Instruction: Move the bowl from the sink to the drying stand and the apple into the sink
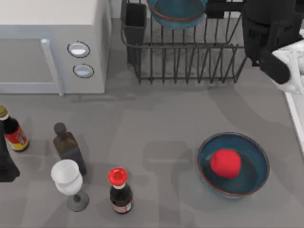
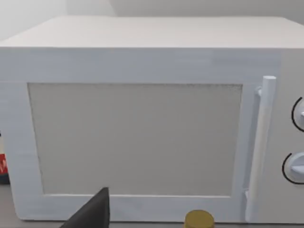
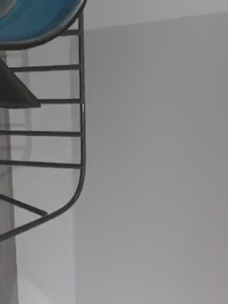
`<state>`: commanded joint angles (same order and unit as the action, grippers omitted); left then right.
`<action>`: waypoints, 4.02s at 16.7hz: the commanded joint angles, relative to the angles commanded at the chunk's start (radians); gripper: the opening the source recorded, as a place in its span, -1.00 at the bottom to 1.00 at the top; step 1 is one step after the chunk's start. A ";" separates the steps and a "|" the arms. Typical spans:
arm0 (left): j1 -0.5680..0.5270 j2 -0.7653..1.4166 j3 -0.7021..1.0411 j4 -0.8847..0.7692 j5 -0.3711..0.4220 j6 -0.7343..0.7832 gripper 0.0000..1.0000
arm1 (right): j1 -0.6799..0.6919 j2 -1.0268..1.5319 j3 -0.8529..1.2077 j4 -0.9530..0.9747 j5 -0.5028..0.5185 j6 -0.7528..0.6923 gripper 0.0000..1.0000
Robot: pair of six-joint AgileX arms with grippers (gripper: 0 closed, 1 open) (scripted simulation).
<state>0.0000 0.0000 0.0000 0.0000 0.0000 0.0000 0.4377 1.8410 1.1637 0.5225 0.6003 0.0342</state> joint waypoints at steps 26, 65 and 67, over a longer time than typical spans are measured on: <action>0.000 0.000 0.000 0.000 0.000 0.000 1.00 | -0.438 -1.841 -1.164 -0.523 -0.600 -0.034 1.00; 0.000 0.000 0.000 0.000 0.000 0.000 1.00 | -0.015 -1.075 -0.548 -0.999 -0.593 0.335 1.00; 0.000 0.000 0.000 0.000 0.000 0.000 1.00 | 0.056 -0.855 -0.408 -1.126 -0.600 0.411 1.00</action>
<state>0.0000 0.0000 0.0000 0.0000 0.0000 0.0000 0.4933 0.9861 0.7557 -0.6037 0.0000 0.4450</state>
